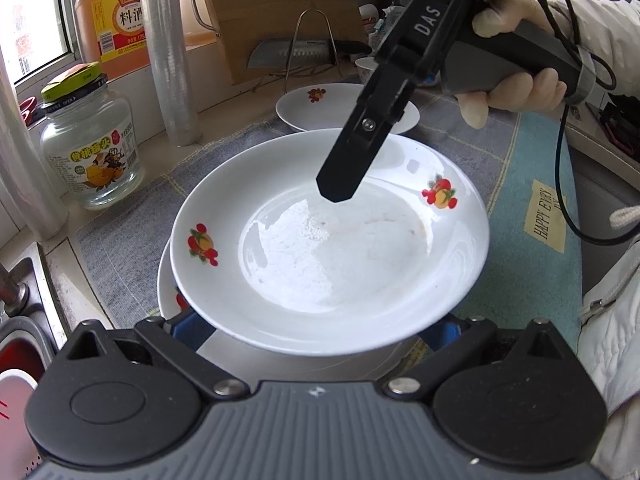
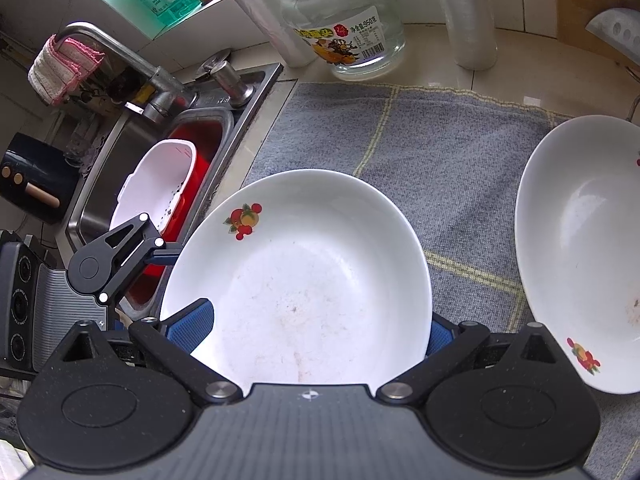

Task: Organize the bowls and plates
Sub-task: 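Lower the held plate onto the residue plate with the right gripper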

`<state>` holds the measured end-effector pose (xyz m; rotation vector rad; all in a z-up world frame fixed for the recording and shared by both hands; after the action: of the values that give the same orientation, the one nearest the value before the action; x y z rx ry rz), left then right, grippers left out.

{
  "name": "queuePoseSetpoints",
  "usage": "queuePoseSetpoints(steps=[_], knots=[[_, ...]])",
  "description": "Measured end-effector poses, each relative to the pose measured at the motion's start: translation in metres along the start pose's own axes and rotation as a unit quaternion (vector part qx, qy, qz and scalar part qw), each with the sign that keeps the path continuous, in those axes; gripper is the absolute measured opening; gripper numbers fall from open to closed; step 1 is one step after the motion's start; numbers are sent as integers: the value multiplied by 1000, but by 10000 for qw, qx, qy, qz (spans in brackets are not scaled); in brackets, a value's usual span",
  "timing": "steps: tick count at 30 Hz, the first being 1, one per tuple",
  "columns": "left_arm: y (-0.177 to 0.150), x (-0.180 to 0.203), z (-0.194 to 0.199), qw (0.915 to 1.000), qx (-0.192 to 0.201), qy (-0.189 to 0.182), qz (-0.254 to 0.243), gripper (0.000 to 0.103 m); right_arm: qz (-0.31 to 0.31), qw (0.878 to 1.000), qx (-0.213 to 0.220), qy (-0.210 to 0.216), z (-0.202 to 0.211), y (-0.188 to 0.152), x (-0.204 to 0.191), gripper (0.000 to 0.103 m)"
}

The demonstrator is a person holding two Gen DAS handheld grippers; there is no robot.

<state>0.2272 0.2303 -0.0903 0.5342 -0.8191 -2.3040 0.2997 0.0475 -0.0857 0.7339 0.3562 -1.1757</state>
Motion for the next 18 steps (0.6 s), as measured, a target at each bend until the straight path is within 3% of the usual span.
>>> queuePoseSetpoints(steps=[18], knots=[[2,-3,-10,9981,-382,-414,263,102,91,9995,-175,-233,-7,-2,1,103]])
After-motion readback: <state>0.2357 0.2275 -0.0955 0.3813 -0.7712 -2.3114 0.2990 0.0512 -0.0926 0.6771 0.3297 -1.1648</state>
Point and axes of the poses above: each gripper's, at about its wrist camera, not at the fingertips, and z roughly against the way its jaws point, x to its right, y to its top, the point moved 1 cm from there along -z, roughly the way its jaws point, and after that the axes turned 12 degrees about y, right-handed, at the moved point
